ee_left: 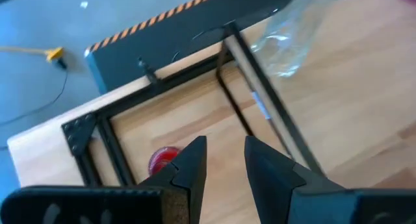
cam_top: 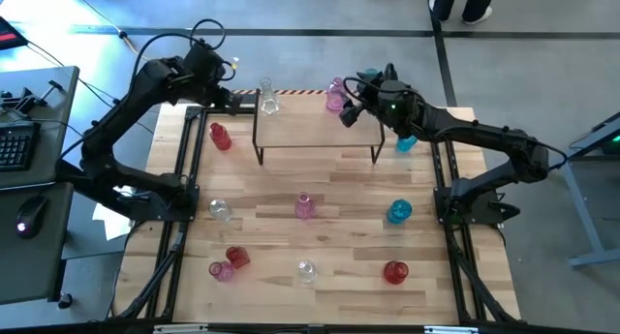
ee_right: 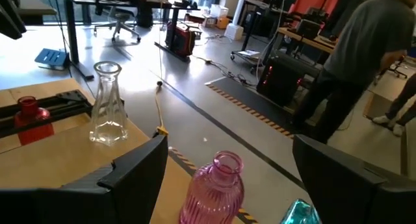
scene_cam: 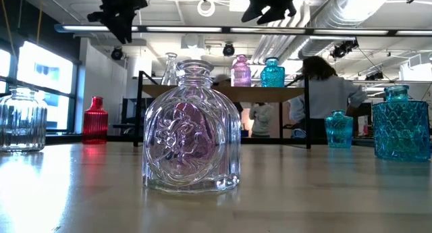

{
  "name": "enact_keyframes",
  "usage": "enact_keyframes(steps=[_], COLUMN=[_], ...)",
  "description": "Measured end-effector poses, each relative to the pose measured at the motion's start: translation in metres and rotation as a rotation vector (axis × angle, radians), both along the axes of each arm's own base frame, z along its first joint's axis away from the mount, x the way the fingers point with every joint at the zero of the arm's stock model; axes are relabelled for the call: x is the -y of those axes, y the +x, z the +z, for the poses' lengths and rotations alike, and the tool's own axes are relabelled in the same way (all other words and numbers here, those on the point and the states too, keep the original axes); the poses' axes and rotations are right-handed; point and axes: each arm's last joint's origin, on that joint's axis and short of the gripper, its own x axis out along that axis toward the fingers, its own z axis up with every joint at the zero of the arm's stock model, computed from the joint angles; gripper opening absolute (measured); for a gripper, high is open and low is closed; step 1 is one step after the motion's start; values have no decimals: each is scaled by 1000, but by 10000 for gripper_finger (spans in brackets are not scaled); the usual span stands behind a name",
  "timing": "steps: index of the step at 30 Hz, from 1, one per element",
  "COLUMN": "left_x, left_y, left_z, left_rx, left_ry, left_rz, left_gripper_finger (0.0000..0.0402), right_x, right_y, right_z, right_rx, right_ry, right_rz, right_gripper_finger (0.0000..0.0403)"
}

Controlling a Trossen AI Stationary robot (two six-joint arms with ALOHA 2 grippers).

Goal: Sort vases onto shelf
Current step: Put the top red vase on the shelf

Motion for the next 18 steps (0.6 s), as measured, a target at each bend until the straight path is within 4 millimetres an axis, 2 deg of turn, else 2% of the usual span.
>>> enact_keyframes(steps=[11, 18], left_x=[-22, -26], left_y=[-1, -8], left_z=[-26, -63], left_rx=[-144, -255], left_ry=[-138, -234], left_rz=[89, 128], left_gripper_finger=[94, 94], right_x=[9, 9], right_y=[-3, -3], right_z=[0, 0], right_rx=[-12, -29], right_ry=[-2, -16], right_rz=[20, 28], right_gripper_finger=[319, 319])
